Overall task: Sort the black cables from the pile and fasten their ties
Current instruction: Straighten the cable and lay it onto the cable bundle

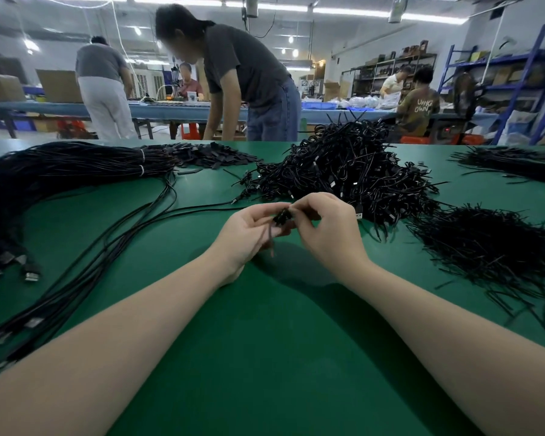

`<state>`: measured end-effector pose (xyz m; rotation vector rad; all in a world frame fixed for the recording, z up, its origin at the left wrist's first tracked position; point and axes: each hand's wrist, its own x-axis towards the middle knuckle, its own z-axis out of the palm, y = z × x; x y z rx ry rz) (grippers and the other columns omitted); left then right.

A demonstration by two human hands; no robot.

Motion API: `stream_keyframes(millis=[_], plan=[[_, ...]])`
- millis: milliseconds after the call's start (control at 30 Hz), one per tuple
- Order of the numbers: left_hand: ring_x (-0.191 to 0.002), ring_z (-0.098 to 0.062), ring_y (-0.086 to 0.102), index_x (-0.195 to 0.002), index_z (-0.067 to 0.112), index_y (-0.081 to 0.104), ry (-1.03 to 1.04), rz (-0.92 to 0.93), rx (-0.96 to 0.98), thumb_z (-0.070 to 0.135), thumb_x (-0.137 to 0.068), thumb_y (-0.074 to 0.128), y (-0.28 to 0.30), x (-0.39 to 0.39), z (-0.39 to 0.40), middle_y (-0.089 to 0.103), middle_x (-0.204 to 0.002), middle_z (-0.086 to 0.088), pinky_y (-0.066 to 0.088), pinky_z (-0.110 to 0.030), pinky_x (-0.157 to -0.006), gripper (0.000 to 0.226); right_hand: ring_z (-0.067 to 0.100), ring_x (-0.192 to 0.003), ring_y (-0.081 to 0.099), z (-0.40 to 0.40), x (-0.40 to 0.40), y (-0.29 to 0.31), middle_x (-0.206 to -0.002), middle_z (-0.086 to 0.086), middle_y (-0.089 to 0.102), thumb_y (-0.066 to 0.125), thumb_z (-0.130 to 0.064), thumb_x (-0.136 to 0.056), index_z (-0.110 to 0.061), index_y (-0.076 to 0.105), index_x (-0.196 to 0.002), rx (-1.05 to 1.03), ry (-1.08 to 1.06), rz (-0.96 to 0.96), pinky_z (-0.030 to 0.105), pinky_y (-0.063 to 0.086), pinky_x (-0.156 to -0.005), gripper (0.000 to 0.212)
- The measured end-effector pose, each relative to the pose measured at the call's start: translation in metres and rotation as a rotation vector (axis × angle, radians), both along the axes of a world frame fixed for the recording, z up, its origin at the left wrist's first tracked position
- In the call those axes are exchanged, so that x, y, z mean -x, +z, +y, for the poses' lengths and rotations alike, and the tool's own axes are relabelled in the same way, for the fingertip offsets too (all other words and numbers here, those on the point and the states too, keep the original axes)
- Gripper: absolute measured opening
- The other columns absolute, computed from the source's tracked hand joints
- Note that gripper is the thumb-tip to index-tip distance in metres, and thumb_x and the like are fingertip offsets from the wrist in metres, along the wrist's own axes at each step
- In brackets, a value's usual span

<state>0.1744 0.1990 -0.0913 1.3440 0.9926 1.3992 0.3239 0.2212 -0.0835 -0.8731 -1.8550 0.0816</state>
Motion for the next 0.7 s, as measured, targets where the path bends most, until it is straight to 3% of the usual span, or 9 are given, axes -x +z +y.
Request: stream_keyframes(millis=[100, 200, 267, 367, 467, 567, 700], plan=[[-0.077, -0.002, 0.067, -0.096, 0.017, 0.070, 0.115, 0.006, -0.097, -0.010, -0.082, 0.066, -0.003, -0.001, 0.001, 0.072, -0.083, 0.003, 0.050, -0.010, -0.072, 0.031, 0.010, -0.073, 0.057, 0.001, 0.003, -0.003, -0.076, -0.006, 0.063, 0.066, -0.008, -0.087, -0.009, 0.074, -0.087, 0.067, 0.004, 0.046, 0.019, 0.046, -0.069, 0.009], [-0.071, 0.002, 0.063, -0.086, 0.025, 0.072, 0.195, 0.041, -0.127, 0.000, -0.082, 0.071, -0.006, 0.000, 0.003, 0.071, -0.073, 0.012, 0.048, -0.010, -0.072, 0.025, 0.004, -0.069, 0.057, 0.000, 0.004, -0.005, -0.077, -0.005, 0.068, 0.066, -0.008, -0.086, -0.010, 0.076, -0.089, 0.084, 0.000, 0.047, 0.006, 0.042, -0.066, 0.010], [-0.072, -0.002, 0.062, -0.087, 0.025, 0.072, 0.218, 0.080, -0.134, 0.010, -0.082, 0.073, -0.008, 0.002, 0.005, 0.072, -0.075, 0.011, 0.049, -0.014, -0.073, 0.016, 0.003, -0.068, 0.058, -0.001, 0.005, -0.004, -0.077, -0.006, 0.069, 0.065, -0.008, -0.085, -0.011, 0.076, -0.088, 0.082, -0.003, 0.038, 0.005, 0.043, -0.066, 0.012], [-0.068, 0.000, 0.064, -0.090, 0.023, 0.070, 0.235, 0.090, -0.130, 0.020, -0.083, 0.074, -0.009, 0.003, 0.005, 0.072, -0.073, 0.011, 0.048, -0.013, -0.065, 0.009, 0.012, -0.069, 0.061, -0.003, 0.003, 0.000, -0.076, -0.001, 0.070, 0.064, -0.006, -0.084, -0.009, 0.075, -0.084, 0.020, 0.006, -0.015, 0.020, 0.050, -0.069, 0.011], [-0.065, -0.008, 0.066, -0.108, 0.027, 0.057, 0.227, 0.069, -0.037, 0.031, -0.084, 0.073, -0.005, 0.001, 0.002, 0.072, -0.075, 0.003, 0.049, -0.022, -0.058, 0.029, 0.029, -0.069, 0.061, -0.005, 0.000, 0.003, -0.072, 0.010, 0.066, 0.061, -0.002, -0.084, -0.001, 0.070, -0.079, -0.137, -0.004, -0.173, 0.040, 0.052, -0.065, 0.010], [-0.050, -0.011, 0.063, -0.108, 0.033, 0.042, 0.143, -0.183, 0.140, 0.024, -0.086, 0.071, 0.004, 0.002, -0.002, 0.070, -0.065, 0.000, 0.048, -0.021, -0.045, 0.038, 0.035, -0.070, 0.061, -0.009, 0.001, 0.004, -0.074, 0.014, 0.066, 0.062, -0.001, -0.081, 0.003, 0.070, -0.082, -0.257, -0.003, -0.298, 0.042, 0.052, -0.062, 0.009], [-0.046, -0.009, 0.059, -0.095, 0.028, 0.057, -0.002, -0.223, 0.174, 0.020, -0.094, 0.058, 0.009, 0.004, -0.007, 0.065, -0.062, 0.002, 0.036, -0.014, -0.038, 0.007, 0.035, -0.071, 0.063, -0.012, 0.004, 0.002, -0.076, 0.014, 0.067, 0.067, 0.002, -0.078, 0.002, 0.071, -0.084, -0.262, 0.014, -0.248, 0.041, 0.053, -0.063, 0.008]])
